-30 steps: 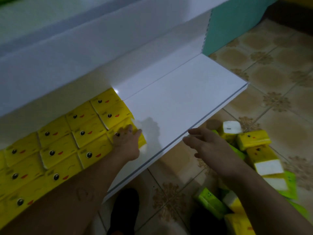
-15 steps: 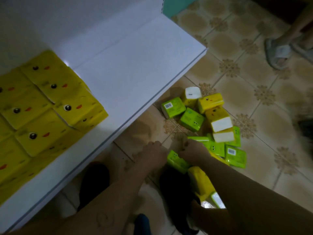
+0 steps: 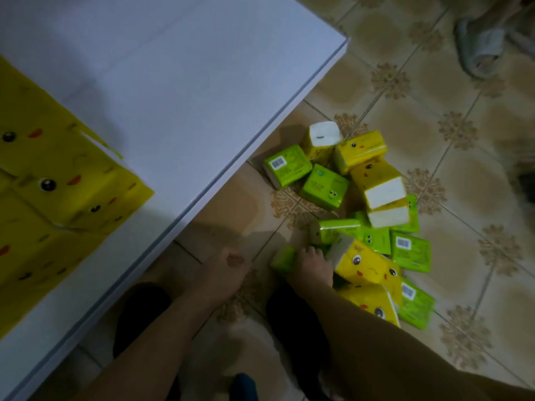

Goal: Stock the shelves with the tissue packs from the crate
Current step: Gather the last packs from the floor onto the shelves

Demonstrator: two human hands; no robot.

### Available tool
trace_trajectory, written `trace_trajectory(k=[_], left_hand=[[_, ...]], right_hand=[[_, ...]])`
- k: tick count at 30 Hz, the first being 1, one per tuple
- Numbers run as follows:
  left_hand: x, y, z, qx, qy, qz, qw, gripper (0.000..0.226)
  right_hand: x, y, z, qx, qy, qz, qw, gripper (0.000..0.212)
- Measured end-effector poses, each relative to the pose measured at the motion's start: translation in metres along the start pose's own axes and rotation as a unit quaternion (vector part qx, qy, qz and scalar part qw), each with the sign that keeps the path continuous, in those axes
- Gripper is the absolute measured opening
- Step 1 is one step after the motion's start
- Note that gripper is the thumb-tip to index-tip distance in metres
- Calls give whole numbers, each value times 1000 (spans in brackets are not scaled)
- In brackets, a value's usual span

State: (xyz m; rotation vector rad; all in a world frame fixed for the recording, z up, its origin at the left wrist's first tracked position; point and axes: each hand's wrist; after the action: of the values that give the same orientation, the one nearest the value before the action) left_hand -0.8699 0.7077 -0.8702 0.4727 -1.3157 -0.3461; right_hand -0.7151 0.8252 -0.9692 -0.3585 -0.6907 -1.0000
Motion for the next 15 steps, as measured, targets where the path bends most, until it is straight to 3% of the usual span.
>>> trace_trajectory(k=[3, 5, 7, 9, 12, 15], left_hand=[[6, 14, 6, 121, 30, 36, 992, 51], [12, 27, 19, 279, 58, 56, 957, 67], [25, 45, 44, 377, 45, 49, 924, 60], [39, 60, 69, 451, 15, 19, 892, 49], [55, 73, 92, 414, 88, -75, 903, 29], [67, 75, 111, 349, 166, -133, 913, 32]], right_hand=[[12, -19, 29, -182, 75, -9, 980, 70], [24, -37, 53, -288, 195, 87, 934, 66], [37, -57, 77, -320, 274, 219, 880, 64], [52, -78, 98, -300, 298, 318, 848, 60], [73, -103, 119, -356, 295, 384, 799, 65], [77, -117, 137, -554, 274, 289, 731, 67]])
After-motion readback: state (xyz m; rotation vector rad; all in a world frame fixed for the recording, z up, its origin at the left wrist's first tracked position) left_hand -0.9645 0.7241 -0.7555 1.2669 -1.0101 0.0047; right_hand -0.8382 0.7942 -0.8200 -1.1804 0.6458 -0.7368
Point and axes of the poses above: each hand's wrist, its own x-axis away from the middle knuckle, its own z-axis out of the back of the hand, y = z × x, and after that the axes turned 7 degrees about -y, right-handed
